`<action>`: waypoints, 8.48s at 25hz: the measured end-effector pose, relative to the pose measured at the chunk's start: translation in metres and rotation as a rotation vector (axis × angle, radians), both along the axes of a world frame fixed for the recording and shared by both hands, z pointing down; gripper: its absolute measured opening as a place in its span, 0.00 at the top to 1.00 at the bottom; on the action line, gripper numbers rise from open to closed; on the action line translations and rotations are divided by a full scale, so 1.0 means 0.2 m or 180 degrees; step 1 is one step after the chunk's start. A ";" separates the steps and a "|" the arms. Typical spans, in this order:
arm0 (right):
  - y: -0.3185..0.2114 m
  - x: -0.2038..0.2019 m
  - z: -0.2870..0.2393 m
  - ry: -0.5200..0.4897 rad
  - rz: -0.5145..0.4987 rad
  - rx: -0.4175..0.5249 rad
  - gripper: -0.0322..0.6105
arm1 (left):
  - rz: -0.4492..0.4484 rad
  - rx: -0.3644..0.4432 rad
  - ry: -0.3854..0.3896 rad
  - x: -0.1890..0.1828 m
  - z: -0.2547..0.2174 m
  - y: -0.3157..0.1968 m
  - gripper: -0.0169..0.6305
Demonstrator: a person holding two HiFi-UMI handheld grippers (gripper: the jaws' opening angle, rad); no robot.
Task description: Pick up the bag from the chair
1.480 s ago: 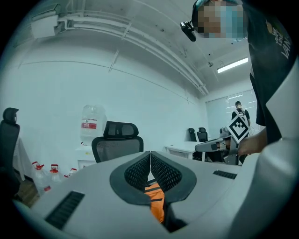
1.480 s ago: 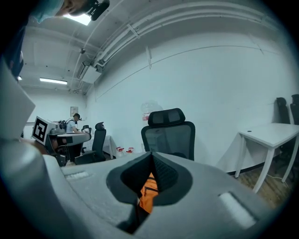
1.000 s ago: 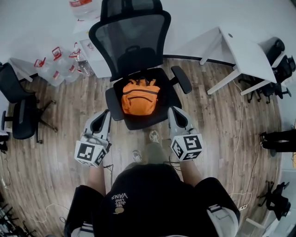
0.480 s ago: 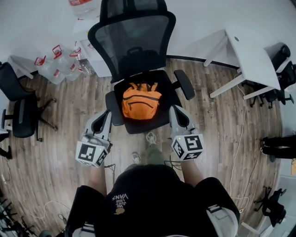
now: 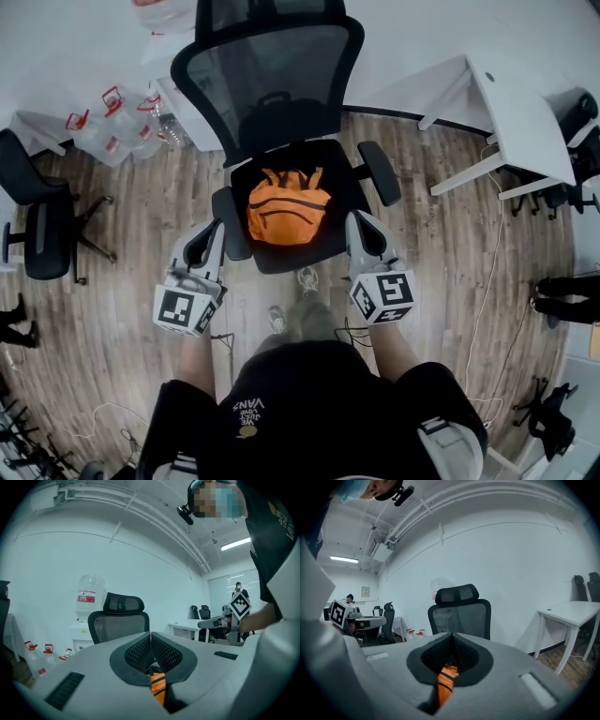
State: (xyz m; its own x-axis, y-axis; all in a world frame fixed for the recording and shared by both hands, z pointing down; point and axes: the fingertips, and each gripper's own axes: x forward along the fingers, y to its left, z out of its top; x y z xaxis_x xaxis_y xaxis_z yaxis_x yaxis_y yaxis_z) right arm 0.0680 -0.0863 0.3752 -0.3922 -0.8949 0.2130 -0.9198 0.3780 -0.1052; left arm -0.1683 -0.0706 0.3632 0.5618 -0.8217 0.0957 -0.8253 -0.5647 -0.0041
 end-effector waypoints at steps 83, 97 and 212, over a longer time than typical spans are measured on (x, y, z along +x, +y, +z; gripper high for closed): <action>-0.33 -0.08 1.29 0.0099 -0.0359 -0.1026 0.95 | 0.0060 -0.1150 -0.0605 0.13 1.31 -0.44 0.96; -0.26 -0.10 1.46 0.0031 -0.0351 -0.1362 0.69 | -0.0083 -0.1415 -0.0609 0.08 1.47 -0.43 0.83; -0.32 -0.19 0.32 0.0239 -0.0692 -0.0493 0.93 | 0.0088 -0.1004 -0.0196 0.26 0.38 -0.39 0.91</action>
